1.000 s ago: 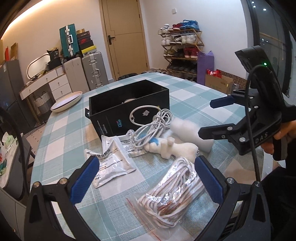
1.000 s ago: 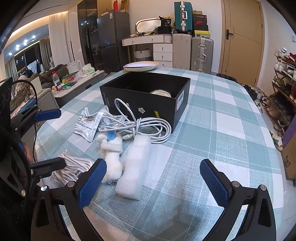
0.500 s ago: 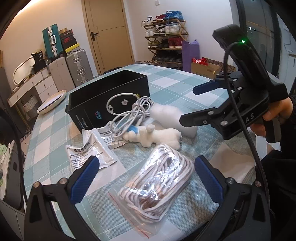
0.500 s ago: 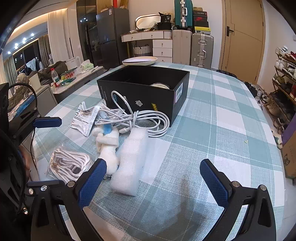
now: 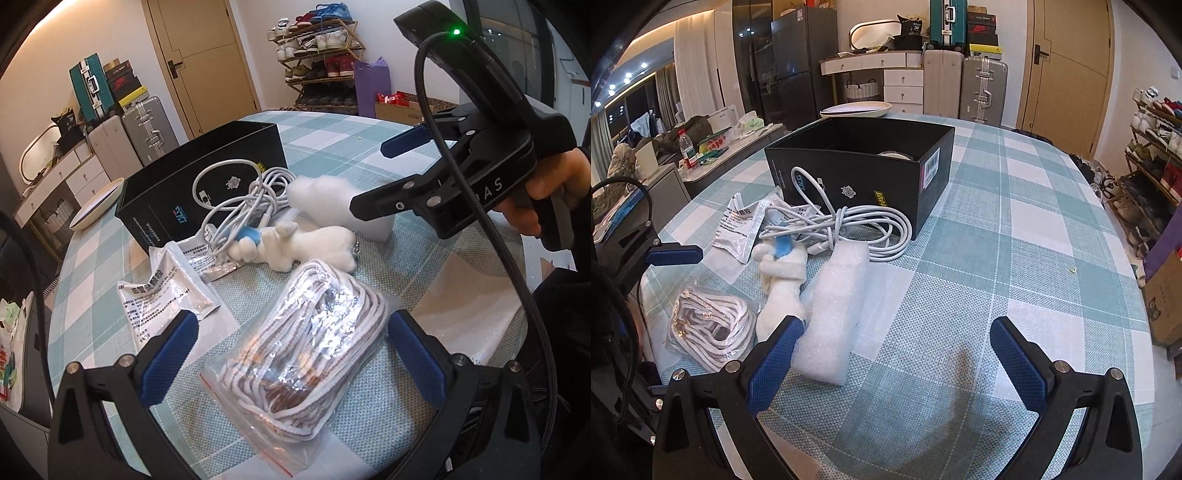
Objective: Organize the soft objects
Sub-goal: 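Grasp the clear bag of white-brown cords with the left gripper while the right gripper grasps the white foam sheet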
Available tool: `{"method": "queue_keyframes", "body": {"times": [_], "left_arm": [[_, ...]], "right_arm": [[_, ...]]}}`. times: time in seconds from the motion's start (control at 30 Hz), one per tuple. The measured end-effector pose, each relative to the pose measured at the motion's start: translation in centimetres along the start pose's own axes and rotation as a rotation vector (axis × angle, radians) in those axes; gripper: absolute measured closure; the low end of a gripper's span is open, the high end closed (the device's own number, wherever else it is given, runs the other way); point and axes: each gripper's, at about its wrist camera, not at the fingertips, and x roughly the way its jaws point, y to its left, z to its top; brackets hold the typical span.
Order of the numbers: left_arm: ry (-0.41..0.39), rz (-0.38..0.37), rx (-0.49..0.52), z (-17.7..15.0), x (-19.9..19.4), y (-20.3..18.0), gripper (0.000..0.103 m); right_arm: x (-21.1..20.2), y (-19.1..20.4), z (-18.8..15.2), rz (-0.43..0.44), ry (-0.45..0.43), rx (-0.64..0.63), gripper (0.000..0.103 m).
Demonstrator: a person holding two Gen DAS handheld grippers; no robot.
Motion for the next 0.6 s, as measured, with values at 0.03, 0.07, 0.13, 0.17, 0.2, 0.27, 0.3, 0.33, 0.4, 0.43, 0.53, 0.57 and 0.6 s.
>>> {"method": "queue_keyframes", "body": {"times": [0.03, 0.07, 0.13, 0.17, 0.2, 0.27, 0.3, 0.33, 0.4, 0.43, 0.53, 0.57, 0.6], "left_arm": [[0.0, -0.001, -0.004, 0.0, 0.1, 0.0, 0.0], [-0.002, 0.0, -0.007, 0.0, 0.1, 0.1, 0.0], [-0.002, 0.005, -0.011, 0.0, 0.2, 0.2, 0.0], [0.0, 0.005, -0.013, 0.0, 0.3, 0.3, 0.0], [0.003, 0.007, -0.014, 0.0, 0.5, 0.4, 0.0], [0.009, 0.01, -0.016, -0.1, 0.7, 0.5, 0.0], [0.012, 0.008, -0.019, -0.2, 0.7, 0.6, 0.0], [0.013, 0.005, -0.024, -0.3, 0.7, 0.7, 0.001], [0.011, 0.006, -0.027, -0.4, 0.7, 0.9, 0.001], [0.011, 0.007, -0.028, -0.4, 0.7, 1.0, 0.001], [0.008, -0.005, -0.04, -0.5, 0.6, 1.3, 0.002], [0.009, -0.009, -0.043, -0.5, 0.6, 1.3, 0.004], [0.009, -0.017, -0.045, -0.5, 0.6, 1.3, 0.007]], "right_arm": [[0.0, -0.1, 0.0, -0.001, 0.0, 0.002, 0.001], [-0.1, -0.1, 0.0, -0.001, -0.002, 0.005, 0.001], [-0.2, -0.3, 0.0, 0.003, -0.008, 0.011, 0.001], [-0.2, -0.4, 0.1, 0.003, -0.009, 0.015, 0.001], [-0.3, -0.4, 0.0, 0.004, -0.01, 0.017, 0.001], [-0.3, -0.6, 0.0, 0.007, -0.01, 0.021, 0.001], [-0.2, -0.5, 0.0, 0.013, -0.009, 0.023, 0.001], [-0.2, -0.5, 0.0, 0.017, -0.007, 0.024, 0.001], [0.0, -0.4, 0.0, 0.027, -0.003, 0.023, 0.001], [0.0, -0.2, 0.0, 0.035, 0.0, 0.019, 0.001], [0.2, 0.3, -0.1, 0.046, -0.002, 0.007, 0.001], [0.3, 0.5, -0.1, 0.05, 0.0, 0.004, 0.001], [0.3, 0.6, -0.2, 0.053, 0.0, 0.001, 0.001]]}}
